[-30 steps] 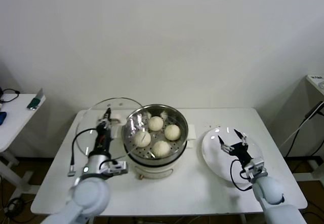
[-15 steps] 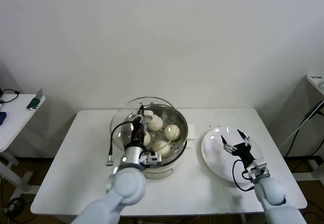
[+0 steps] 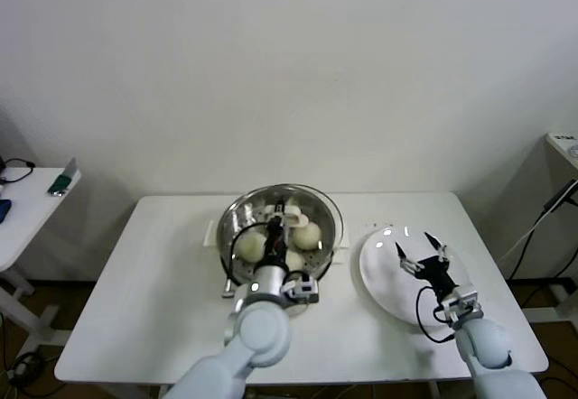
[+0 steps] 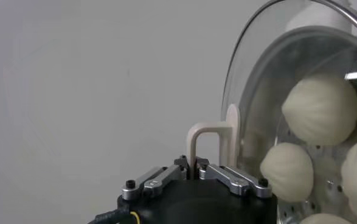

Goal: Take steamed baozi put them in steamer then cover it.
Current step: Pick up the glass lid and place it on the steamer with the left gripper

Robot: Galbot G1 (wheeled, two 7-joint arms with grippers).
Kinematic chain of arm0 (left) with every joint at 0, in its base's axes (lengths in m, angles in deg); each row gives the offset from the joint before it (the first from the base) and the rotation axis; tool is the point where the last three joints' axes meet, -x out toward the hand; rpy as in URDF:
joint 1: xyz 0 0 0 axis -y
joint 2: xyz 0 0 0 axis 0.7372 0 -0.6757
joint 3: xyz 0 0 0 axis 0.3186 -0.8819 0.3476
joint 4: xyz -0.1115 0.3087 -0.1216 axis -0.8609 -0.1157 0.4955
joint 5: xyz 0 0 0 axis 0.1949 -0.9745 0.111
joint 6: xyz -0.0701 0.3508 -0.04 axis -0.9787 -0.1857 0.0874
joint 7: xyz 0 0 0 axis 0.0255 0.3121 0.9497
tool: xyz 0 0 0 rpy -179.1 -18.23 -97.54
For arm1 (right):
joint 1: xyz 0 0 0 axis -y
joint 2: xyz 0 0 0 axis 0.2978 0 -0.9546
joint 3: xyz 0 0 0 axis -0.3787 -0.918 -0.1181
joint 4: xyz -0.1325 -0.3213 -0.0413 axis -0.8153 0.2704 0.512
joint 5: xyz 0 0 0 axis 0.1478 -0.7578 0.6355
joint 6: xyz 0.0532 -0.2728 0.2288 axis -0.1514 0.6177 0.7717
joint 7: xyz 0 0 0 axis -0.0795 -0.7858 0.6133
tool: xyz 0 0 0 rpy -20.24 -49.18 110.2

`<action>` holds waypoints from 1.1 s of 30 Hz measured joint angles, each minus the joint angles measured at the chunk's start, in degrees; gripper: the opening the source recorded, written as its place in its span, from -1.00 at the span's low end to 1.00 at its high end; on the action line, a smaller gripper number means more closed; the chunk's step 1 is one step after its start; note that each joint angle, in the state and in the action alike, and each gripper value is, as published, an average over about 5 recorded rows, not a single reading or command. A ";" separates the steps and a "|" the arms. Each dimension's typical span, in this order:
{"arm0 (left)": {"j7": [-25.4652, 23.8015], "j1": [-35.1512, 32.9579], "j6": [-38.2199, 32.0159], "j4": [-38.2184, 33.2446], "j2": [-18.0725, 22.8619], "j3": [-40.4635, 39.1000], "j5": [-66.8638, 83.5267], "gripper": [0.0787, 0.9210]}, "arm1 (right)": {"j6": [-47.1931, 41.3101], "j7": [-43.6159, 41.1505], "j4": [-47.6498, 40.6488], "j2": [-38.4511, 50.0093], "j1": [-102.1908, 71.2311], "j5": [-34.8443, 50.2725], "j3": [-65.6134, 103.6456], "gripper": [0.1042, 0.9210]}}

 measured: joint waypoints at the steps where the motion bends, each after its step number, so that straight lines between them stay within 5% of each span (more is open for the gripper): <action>1: -0.16 0.02 0.00 0.13 0.07 0.03 -0.23 -0.84 | -0.01 -0.04 0.08 0.00 -0.01 0.00 0.01 0.76; 33: -0.37 0.75 -0.04 3.58 -0.04 0.77 -2.16 -0.84 | 0.76 -0.81 0.58 -0.59 -0.89 -0.88 1.29 0.76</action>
